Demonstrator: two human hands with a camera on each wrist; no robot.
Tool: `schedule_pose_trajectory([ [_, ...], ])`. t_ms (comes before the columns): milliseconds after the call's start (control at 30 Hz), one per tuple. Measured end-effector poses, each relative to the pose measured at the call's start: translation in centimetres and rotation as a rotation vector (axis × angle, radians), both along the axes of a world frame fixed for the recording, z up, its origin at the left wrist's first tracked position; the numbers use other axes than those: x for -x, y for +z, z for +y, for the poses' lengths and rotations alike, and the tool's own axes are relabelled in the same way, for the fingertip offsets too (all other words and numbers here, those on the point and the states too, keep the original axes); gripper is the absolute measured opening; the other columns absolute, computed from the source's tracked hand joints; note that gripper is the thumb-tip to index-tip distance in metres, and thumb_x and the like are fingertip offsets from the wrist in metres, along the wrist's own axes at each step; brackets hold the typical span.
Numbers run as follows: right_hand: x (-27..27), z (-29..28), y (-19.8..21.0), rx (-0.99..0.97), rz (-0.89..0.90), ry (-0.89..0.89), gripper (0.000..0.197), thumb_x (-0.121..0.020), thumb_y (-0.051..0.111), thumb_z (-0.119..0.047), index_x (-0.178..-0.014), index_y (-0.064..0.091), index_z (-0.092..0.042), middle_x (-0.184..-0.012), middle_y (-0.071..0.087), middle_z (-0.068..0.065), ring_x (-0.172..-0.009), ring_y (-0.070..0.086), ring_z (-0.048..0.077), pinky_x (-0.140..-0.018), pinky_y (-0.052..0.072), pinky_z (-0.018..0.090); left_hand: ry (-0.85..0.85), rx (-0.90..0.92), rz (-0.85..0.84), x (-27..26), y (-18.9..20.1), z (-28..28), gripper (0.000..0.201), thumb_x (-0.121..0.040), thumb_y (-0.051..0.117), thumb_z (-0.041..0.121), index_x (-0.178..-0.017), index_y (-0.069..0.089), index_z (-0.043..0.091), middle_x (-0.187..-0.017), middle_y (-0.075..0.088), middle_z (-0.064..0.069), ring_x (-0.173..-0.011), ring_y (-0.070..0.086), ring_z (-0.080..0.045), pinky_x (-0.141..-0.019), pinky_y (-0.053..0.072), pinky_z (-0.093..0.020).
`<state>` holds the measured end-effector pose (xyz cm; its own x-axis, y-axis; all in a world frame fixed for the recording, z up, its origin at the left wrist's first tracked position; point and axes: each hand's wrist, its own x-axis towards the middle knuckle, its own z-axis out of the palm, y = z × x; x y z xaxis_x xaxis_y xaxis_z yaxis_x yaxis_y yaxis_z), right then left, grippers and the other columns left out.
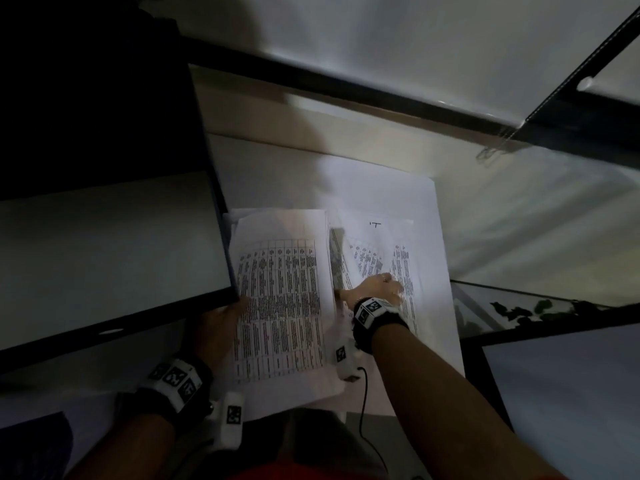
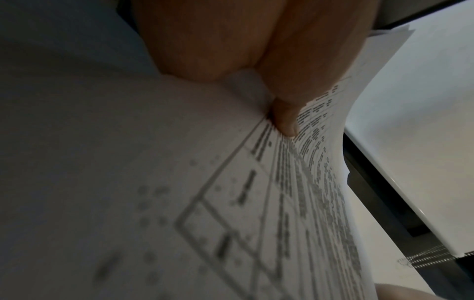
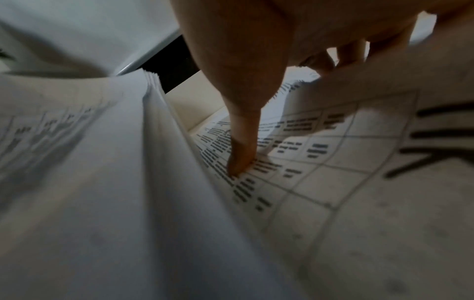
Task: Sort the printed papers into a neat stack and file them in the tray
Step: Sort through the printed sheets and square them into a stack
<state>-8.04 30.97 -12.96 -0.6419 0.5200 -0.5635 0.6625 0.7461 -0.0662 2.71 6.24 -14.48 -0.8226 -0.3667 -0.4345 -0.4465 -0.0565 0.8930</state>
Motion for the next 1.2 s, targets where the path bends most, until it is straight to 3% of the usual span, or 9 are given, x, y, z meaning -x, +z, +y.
schedule_pose_trajectory([
  [133, 0.1, -0.6, -0.2, 0.005, 0.051, 0.021, 0.115, -0.059, 0.082, -0.061, -0.143, 0.032, -0.001, -0.146, 0.041, 0.021, -0.133, 0.040, 0.042, -0.108, 0.036, 0.054, -0.029, 0.012, 0.009, -0.2, -0.8, -0.4, 0.062, -0.073, 0.070, 0.058, -0.112, 0.076, 0.009, -0.114, 0.075, -0.010, -0.113, 0.068, -0.031, -0.106, 0.048, -0.054],
  [267, 0.0, -1.5, 0.1, 0.048, 0.106, -0.156, 0.102, -0.068, 0.086, -0.042, -0.146, 0.027, -0.014, -0.150, 0.027, 0.024, -0.133, 0.036, 0.046, -0.107, 0.038, 0.054, -0.075, -0.020, -0.014, 0.1, 0.6, -0.1, 0.025, -0.097, 0.060, 0.009, -0.115, 0.070, -0.005, -0.118, 0.070, -0.020, -0.117, 0.063, -0.034, -0.109, 0.045, -0.048],
  [467, 0.0, -0.8, 1.0, 0.295, 0.228, -0.193, 0.082, -0.077, 0.078, 0.000, -0.144, 0.032, -0.011, -0.129, 0.058, 0.014, -0.102, 0.064, 0.033, -0.076, 0.057, 0.034, -0.053, -0.069, -0.015, 0.2, 0.2, -0.3, 0.028, -0.098, 0.056, 0.003, -0.119, 0.065, -0.014, -0.122, 0.066, -0.029, -0.117, 0.062, -0.037, -0.106, 0.044, -0.043],
  [567, 0.3, 1.8, 1.9, 0.321, 0.282, -0.237, 0.072, -0.073, 0.080, 0.000, -0.136, 0.045, -0.010, -0.119, 0.064, 0.009, -0.088, 0.062, 0.026, -0.064, 0.051, 0.027, -0.047, -0.097, -0.018, 0.3, 0.1, -0.1, 0.026, -0.097, 0.058, 0.004, -0.115, 0.068, -0.013, -0.119, 0.068, -0.029, -0.112, 0.065, -0.037, -0.108, 0.045, -0.054],
  [733, 0.9, 7.6, 2.1, 0.045, 0.209, -0.180, 0.100, -0.064, 0.090, -0.031, -0.142, 0.032, -0.011, -0.138, 0.049, 0.018, -0.123, 0.051, 0.037, -0.099, 0.047, 0.040, -0.079, 0.002, -0.025, 0.4, 0.3, 1.0, 0.036, -0.096, 0.064, 0.010, -0.078, 0.081, 0.036, -0.080, 0.076, 0.018, -0.094, 0.069, -0.017, -0.098, 0.051, -0.038],
  [800, 1.0, 8.6, 1.4, -0.072, 0.070, -0.084, 0.119, -0.058, 0.088, -0.054, -0.148, 0.023, -0.010, -0.148, 0.034, 0.021, -0.136, 0.035, 0.040, -0.111, 0.035, 0.051, -0.037, 0.027, -0.010, 0.4, 0.4, 1.7, 0.042, -0.093, 0.067, 0.007, -0.070, 0.078, 0.040, -0.070, 0.072, 0.031, -0.084, 0.068, -0.004, -0.097, 0.048, -0.036],
  [933, 1.6, 9.0, 0.4, -0.027, 0.039, -0.064, 0.126, -0.057, 0.088, -0.056, -0.152, 0.017, -0.012, -0.152, 0.025, 0.023, -0.139, 0.031, 0.041, -0.111, 0.035, 0.052, 0.060, 0.054, 0.035, 0.2, 1.0, 2.6, 0.028, -0.090, 0.071, 0.006, -0.117, 0.071, 0.010, -0.103, 0.072, 0.007, -0.105, 0.065, -0.019, -0.104, 0.046, -0.038],
  [1067, 1.9, 9.3, -0.3, 0.120, 0.090, -0.115, 0.130, -0.062, 0.089, -0.046, -0.153, 0.007, -0.003, -0.157, 0.015, 0.024, -0.142, 0.029, 0.040, -0.109, 0.037, 0.049, 0.117, 0.096, 0.009, 0.0, 0.4, 2.5, 0.039, -0.087, 0.076, 0.016, -0.124, 0.069, 0.004, -0.118, 0.073, -0.010, -0.108, 0.069, -0.024, -0.104, 0.050, -0.043],
  [1200, 1.9, 9.8, -1.0, 0.180, 0.214, -0.193, 0.087, -0.062, 0.092, -0.029, -0.130, 0.048, 0.003, -0.121, 0.063, 0.018, -0.112, 0.063, 0.032, -0.093, 0.055, 0.042, 0.135, 0.120, -0.018, -0.4, 0.7, 2.7, 0.041, -0.087, 0.076, 0.020, -0.124, 0.069, 0.005, -0.117, 0.072, -0.009, -0.108, 0.069, -0.024, -0.105, 0.049, -0.046],
])
